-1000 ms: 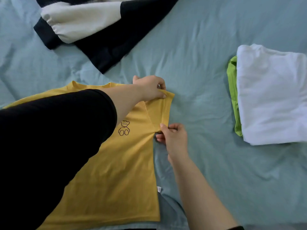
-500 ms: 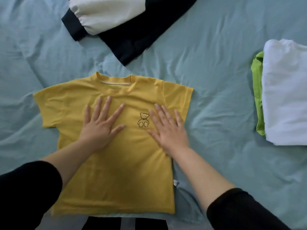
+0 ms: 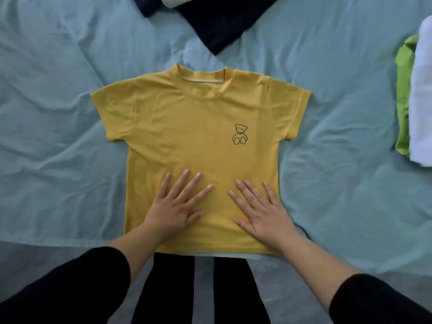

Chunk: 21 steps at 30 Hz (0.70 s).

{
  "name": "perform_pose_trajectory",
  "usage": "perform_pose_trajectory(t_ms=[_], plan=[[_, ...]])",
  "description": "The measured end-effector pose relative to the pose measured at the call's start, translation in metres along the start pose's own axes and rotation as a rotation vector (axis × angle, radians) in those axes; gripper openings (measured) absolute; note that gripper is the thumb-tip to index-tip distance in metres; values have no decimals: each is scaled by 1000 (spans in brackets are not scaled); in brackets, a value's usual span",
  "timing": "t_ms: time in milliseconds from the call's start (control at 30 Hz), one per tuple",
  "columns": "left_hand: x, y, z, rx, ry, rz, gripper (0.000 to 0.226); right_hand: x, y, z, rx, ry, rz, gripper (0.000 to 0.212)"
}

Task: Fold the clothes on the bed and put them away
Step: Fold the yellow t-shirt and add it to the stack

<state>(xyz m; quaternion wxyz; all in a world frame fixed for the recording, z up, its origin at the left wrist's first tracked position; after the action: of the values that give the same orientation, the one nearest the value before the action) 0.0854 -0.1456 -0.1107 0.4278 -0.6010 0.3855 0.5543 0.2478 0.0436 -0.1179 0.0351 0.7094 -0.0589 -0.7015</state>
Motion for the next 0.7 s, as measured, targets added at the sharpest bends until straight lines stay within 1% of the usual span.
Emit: perform_pose_trajectory(t_ms=[67,133,200,267,300,367,400,433,500,567,700], plan=[[-5,10,-25,54,40,-8,62,-4,0,-23,-39,38,-3,67],[-15,22,-50,67,85,-16,63,-13,3,-41,-27,92,-16,67],[-27,29,-68,39,168,-14,63,-26,13,-51,32,131,-24,62],[-43,24,-72,-21,226,-51,61,-39,32,-50,74,90,34,52],[-50,17,-71,-30,229,-92,57,-44,44,-48,72,56,98,47],[-63,-4,-64,7,181,-194,42,-50,69,-44,79,0,219,30],[-65,-16,-60,21,168,-248,33,-50,78,-41,106,6,254,24],[-65,-27,-56,16,193,-296,28,-48,85,-38,137,30,267,22],[-58,-41,-48,-47,263,-356,25,-41,90,-33,181,79,255,27],[-49,-50,-42,-93,286,-352,28,-33,90,-29,177,99,237,30],[-43,-64,-39,-75,281,-273,35,-25,92,-29,116,62,195,31]])
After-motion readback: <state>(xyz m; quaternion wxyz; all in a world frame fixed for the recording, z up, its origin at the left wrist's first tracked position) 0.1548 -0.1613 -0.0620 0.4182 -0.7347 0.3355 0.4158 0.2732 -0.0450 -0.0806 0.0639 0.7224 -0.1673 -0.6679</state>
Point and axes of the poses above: each hand's wrist, its own z-axis towards the middle knuckle, its own x-axis out of the palm, y = z × x, the point moved 3 cm from there along z, towards the middle knuckle, and after that the axes turned 14 degrees about -y, right-handed, at the moved point
